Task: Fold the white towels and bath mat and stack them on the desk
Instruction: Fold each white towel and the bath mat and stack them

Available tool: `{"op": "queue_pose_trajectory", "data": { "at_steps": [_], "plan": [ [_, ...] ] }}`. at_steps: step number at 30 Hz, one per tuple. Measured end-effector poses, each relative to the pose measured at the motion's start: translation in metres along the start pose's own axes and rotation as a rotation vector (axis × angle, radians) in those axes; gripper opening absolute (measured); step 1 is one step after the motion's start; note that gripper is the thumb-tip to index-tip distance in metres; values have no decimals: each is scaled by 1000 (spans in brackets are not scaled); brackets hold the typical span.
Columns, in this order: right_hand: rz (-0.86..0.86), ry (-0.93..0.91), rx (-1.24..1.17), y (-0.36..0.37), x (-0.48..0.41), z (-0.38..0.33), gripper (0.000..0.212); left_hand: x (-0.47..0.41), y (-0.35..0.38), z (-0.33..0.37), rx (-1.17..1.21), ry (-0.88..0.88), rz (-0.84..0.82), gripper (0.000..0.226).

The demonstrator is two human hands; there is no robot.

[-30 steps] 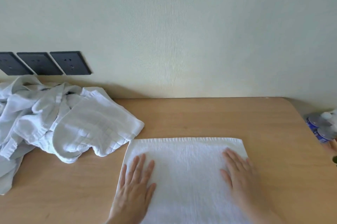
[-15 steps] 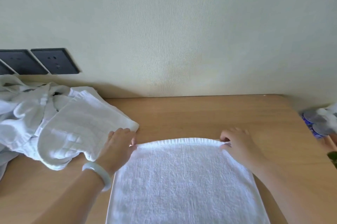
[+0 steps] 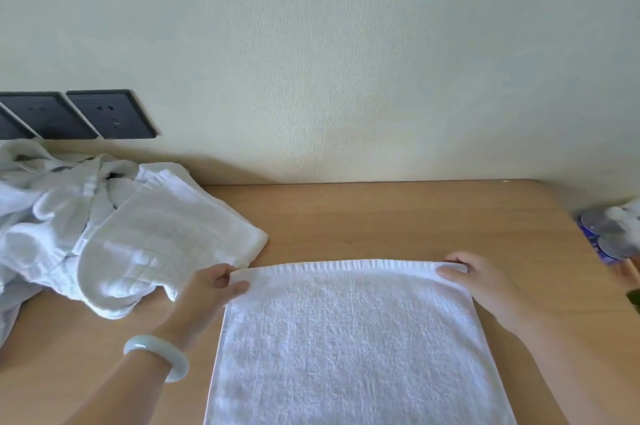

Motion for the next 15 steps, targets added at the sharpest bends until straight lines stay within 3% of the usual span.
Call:
{"op": "queue_pose_trajectory", "data": {
  "at_steps": [8,15],
  "plan": [
    [-1,91,-245,-13,10,5,12,4,3,-13,146,-87,148,17],
    [165,150,-15,4,-6,32,15,10,21,-5,-113,-74,254,23]
  ]
}}
Point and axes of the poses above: each hand's wrist, its own x-axis away from the middle knuckle, its own y-axis out of the palm, z = x × y, the point moved 6 cm from there along -x, towards the middle knuckle, and after that the axes turned 8 degrees about -z, right-handed, at the moved point
